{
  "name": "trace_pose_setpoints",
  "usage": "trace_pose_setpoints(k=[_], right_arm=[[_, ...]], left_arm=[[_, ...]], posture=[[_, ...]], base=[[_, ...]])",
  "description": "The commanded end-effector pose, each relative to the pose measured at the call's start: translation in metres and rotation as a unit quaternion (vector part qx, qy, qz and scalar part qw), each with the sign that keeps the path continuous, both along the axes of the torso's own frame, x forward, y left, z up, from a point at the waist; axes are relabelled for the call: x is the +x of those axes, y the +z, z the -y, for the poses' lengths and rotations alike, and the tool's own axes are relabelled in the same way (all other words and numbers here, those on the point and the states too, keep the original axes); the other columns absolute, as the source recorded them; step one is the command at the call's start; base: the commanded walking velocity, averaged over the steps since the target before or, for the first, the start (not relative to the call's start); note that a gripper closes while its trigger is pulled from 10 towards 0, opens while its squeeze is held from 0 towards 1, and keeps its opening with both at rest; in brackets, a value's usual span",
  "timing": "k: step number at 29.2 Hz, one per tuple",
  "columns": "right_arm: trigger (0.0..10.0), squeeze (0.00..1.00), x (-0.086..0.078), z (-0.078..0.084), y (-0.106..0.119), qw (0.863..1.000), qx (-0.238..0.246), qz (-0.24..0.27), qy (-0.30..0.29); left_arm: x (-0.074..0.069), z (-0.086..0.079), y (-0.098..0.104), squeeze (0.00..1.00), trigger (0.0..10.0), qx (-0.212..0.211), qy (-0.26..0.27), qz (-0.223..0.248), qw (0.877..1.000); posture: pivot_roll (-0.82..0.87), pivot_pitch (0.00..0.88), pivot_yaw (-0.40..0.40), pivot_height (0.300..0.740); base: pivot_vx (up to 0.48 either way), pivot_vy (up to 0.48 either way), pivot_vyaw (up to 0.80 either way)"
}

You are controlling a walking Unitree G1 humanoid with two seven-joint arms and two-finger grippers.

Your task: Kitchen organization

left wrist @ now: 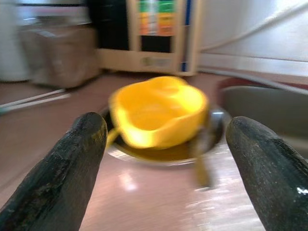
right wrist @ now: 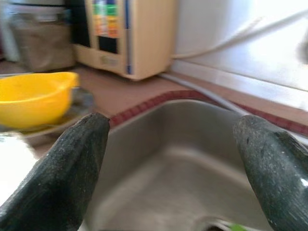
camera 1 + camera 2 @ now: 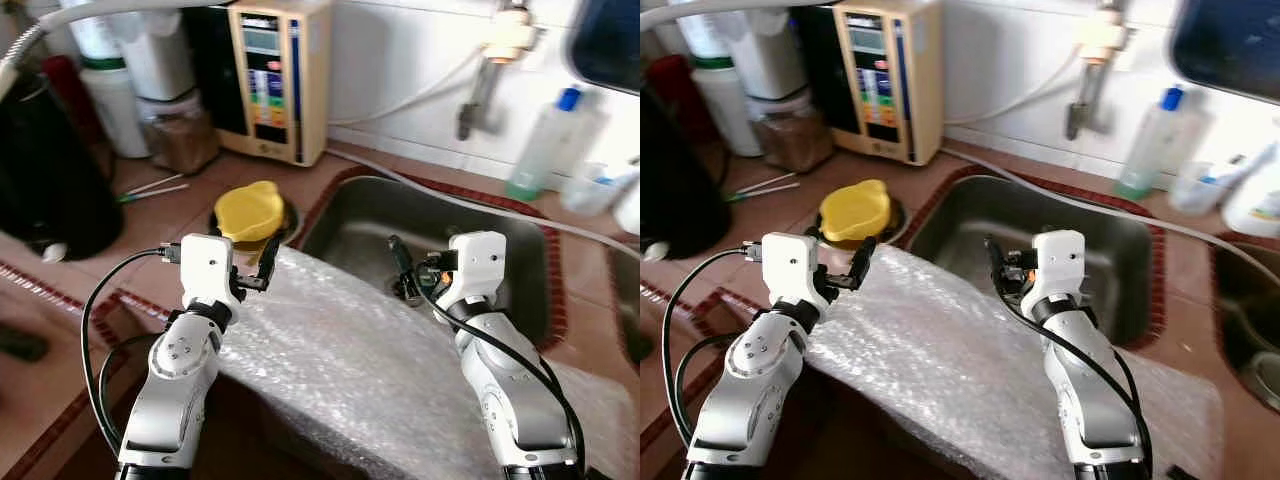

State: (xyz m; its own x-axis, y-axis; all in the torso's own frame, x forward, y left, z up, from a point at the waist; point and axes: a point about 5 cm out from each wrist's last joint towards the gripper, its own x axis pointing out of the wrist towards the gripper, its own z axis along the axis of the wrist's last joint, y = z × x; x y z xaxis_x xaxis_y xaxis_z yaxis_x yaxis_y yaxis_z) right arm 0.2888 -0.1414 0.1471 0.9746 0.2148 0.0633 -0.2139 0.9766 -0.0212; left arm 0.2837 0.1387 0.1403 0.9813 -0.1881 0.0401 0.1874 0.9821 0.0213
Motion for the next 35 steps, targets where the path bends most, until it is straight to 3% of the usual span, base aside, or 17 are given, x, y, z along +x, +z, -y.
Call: trace_pose_setpoints(k=[1, 8, 14, 16, 22, 27, 29, 35], right_arm=[[10.0, 0.0, 0.001, 0.0, 0.004, 1.0, 0.0, 0.008, 0.001], [10.0, 0.0, 0.005, 0.006, 0.01, 1.0, 0.007, 0.014, -0.013], [10.0, 0.0, 0.006, 0.005, 0.011, 1.0, 0.004, 0.017, -0.01], [10.0, 0.0, 0.006, 0.002, 0.012, 1.0, 0.004, 0.019, -0.003], [10.0, 0.0, -0.006, -0.006, 0.013, 0.999, -0.003, 0.01, 0.049], [10.0, 0.0, -0.018, -0.004, 0.014, 0.998, -0.014, 0.01, 0.061], [10.0, 0.0, -0.019, -0.003, 0.014, 0.998, -0.011, 0.009, 0.06], [10.0, 0.0, -0.03, -0.021, 0.023, 0.991, -0.009, 0.011, 0.136]], left_arm=[[-0.001, 0.0, 0.004, 0.0, 10.0, 0.001, 0.001, 0.005, 1.0], [0.005, -0.002, 0.005, 0.0, 10.0, 0.003, 0.016, 0.009, 1.0], [0.022, -0.003, 0.009, 0.0, 10.0, -0.007, 0.042, 0.004, 0.999], [0.032, -0.006, 0.009, 0.0, 10.0, -0.028, 0.062, -0.005, 0.998], [0.053, 0.003, 0.02, 0.0, 10.0, -0.061, 0.066, -0.013, 0.996], [0.065, 0.014, 0.016, 0.0, 10.0, -0.07, 0.05, -0.04, 0.996], [0.071, 0.016, 0.012, 0.0, 10.0, -0.093, 0.06, -0.062, 0.992], [0.082, 0.017, 0.01, 0.0, 10.0, -0.133, 0.079, -0.098, 0.983]], posture=[[-0.01, 0.0, -0.002, 0.74], [-0.01, 0.0, -0.003, 0.74], [-0.02, 0.0, -0.01, 0.74], [-0.02, 0.0, -0.013, 0.74], [-0.04, 0.0, -0.01, 0.74], [-0.06, 0.0, 0.0, 0.74], [-0.07, 0.0, 0.002, 0.74], [-0.07, 0.0, 0.013, 0.74]], base=[[0.0, 0.0, 0.8], [0.0, 0.0, 0.21], [0.0, 0.0, 0.0], [0.0, 0.0, 0.0], [0.0, 0.0, 0.0], [0.0, 0.0, 0.0], [0.0, 0.0, 0.0], [0.0, 0.0, 0.0]])
